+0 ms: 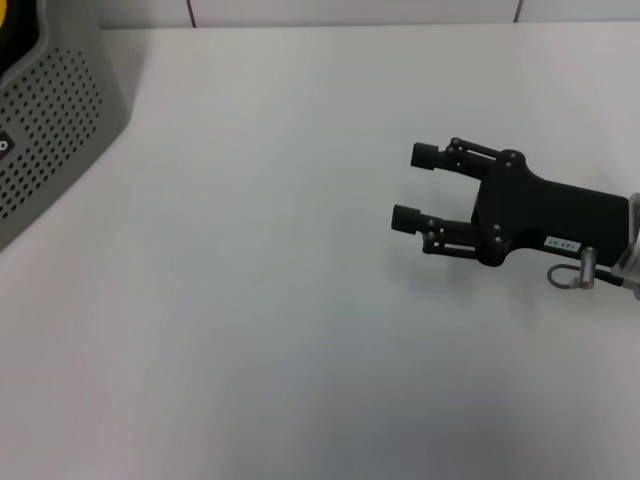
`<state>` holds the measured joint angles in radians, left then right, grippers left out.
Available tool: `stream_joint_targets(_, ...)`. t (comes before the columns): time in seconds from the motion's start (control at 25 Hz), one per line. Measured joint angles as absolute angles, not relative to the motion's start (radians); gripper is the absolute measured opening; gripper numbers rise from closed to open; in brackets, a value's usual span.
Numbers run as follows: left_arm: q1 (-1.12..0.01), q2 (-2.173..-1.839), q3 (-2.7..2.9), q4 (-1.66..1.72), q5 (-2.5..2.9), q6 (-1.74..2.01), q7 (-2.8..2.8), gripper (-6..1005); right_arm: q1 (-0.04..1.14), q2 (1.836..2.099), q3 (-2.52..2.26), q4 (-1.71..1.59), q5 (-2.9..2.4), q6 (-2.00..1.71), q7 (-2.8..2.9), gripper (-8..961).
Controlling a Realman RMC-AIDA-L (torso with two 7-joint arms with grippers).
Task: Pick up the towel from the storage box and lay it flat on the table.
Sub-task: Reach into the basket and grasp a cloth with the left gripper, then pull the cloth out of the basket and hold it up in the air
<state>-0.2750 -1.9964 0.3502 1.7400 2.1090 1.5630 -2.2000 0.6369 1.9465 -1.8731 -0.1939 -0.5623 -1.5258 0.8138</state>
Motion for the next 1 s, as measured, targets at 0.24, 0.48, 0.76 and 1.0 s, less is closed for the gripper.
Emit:
stream_joint_targets(0.24, -0.287, -1.984, 0.350, 1.695, 2.070, 1.563, -2.199, 363, 0.621, 1.946, -1.856, -0.194, -0.559, -1.532, 0.805, 780)
stream_joint_targets(0.48, -0.313, -1.960, 0.354, 1.617, 2.083, 1.562, -2.219, 269, 0.598, 1.947, -1.830, -0.196, -0.559, -1.539, 0.797, 780)
stream_joint_targets(0.76, -0.327, -1.961, 0.315, 1.593, 2.027, 1.562, -2.207, 41, 0.573, 1.950, -1.804, -0.196, -0.558, -1.555, 0.795, 780)
stream_joint_targets(1.0, -0.267, -1.935, 0.261, 1.418, 1.462, 1.647, -2.078, 18, 0.542, 1.946, -1.735, -0.196, -0.558, -1.671, 0.794, 779)
